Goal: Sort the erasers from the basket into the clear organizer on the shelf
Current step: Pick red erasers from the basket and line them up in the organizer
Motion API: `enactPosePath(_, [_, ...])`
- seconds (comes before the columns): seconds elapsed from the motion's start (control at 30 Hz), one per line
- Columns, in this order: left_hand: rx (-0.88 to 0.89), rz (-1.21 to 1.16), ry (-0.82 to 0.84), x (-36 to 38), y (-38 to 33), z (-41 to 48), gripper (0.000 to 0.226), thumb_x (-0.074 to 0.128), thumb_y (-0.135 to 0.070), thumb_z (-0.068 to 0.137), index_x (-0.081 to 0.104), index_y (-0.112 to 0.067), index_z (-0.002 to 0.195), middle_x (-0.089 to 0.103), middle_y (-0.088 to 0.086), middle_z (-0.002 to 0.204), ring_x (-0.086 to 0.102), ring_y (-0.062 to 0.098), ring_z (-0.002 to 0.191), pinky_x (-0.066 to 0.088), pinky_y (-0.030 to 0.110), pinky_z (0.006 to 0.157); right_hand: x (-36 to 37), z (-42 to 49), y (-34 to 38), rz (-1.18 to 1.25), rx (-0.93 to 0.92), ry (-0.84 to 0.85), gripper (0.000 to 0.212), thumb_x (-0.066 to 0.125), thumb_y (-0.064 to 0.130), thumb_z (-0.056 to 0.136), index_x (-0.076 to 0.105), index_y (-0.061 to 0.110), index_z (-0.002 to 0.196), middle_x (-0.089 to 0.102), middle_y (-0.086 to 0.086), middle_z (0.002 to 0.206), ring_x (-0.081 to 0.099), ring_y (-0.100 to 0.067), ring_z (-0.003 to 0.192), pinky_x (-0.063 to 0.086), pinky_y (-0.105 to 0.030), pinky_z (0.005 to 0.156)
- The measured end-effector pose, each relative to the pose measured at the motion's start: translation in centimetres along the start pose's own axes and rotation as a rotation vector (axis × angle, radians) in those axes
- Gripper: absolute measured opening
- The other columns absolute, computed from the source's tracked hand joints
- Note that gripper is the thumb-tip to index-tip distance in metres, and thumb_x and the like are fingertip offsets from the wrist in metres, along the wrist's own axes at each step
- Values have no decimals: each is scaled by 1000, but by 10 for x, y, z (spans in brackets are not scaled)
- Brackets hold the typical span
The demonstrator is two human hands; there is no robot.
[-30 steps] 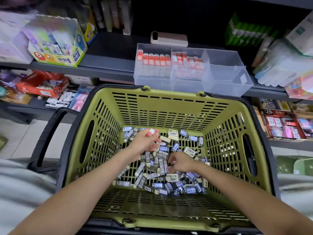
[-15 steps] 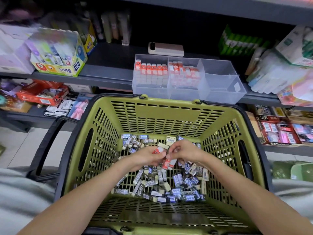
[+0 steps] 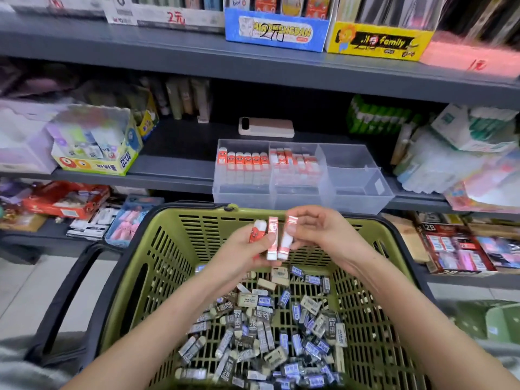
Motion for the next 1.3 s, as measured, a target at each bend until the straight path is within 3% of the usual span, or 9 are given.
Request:
enactPosePath(0.2, [52, -100, -53, -5, -38, 15, 33, 59, -19, 84, 57, 2, 110, 73, 15, 96, 71, 27, 84, 58, 30, 69, -25, 15, 30, 54, -110, -94, 19, 68, 3, 79, 60, 4, 97, 69, -15, 80, 68, -22, 64, 57, -23, 63])
enactPosePath(0.4, [154, -26, -136, -17, -67, 36, 25, 53, -17, 93, 57, -2, 113, 73, 14, 98, 71, 28, 84, 57, 27, 67, -60, 52, 47, 11, -376, -449, 12, 63, -2, 84, 59, 10, 84, 71, 0, 71, 71, -15, 71, 55, -21, 70])
enactPosePath(0.6, [201, 20, -174, -21, -85, 55, 26, 52, -14, 95, 56, 1, 116, 71, 17, 105, 70, 32, 85, 58, 30, 69, -64, 98, 51, -587, -486, -637, 23, 73, 11, 76, 58, 26, 69, 63, 15, 71, 61, -5, 73, 46, -26, 73])
enactPosePath(0.67, [197, 24, -174, -21, -87, 59, 25, 52, -14, 95, 56, 0, 116, 70, 18, 105, 70, 32, 86, 59, 32, 71, -64, 107, 49, -811, -486, -668, 9, 76, 20, 74, 67, 20, 75, 68, 10, 79, 58, -16, 81, 40, -30, 74])
enactPosePath(0.77, [182, 17, -163, -21, -86, 63, 24, 52, -13, 95, 56, 0, 115, 71, 16, 103, 70, 30, 86, 60, 34, 73, -68, 114, 50, -980, -506, -737, 14, 79, 29, 70, 74, 19, 79, 73, 3, 87, 54, -27, 88, 28, -31, 74])
enactPosePath(0.93, [172, 14, -146, -24, -87, 68, 23, 54, -16, 94, 56, -4, 114, 73, 12, 99, 71, 29, 87, 58, 30, 69, -65, 118, 45, -946, -467, -693, 11, 79, 29, 70, 74, 23, 78, 71, 6, 79, 51, -20, 87, 26, -33, 82])
enactPosePath(1.07, [166, 46, -133, -25, -87, 72, 21, 54, -16, 94, 57, -5, 112, 74, 9, 99, 71, 26, 88, 55, 24, 62, -65, 120, 45, -986, -405, -559, 3, 73, 30, 77, 72, 30, 75, 71, 14, 87, 51, -15, 95, 19, -29, 82])
enactPosePath(1.2, [160, 96, -123, -23, -89, 75, 23, 56, -21, 93, 55, -8, 112, 74, 8, 98, 71, 22, 86, 51, 21, 57, -68, 121, 42, -1084, -260, -398, 21, 53, 30, 91, 71, 29, 80, 71, 9, 99, 53, -18, 100, 15, -28, 82])
enactPosePath(1.3, [162, 125, -115, -23, -89, 78, 25, 57, -23, 92, 53, -8, 111, 74, 8, 97, 70, 21, 83, 48, 19, 55, -64, 114, 48, -1177, -306, -474, 32, 45, 36, 95, 71, 22, 81, 71, 2, 87, 54, -19, 97, 19, -31, 85])
Point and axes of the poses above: each hand's wrist, its own z-axis towards the middle knuckle, its own x-axis out of the palm, y = z × x, the point moved 2 cm from there along z, towards the middle knuckle
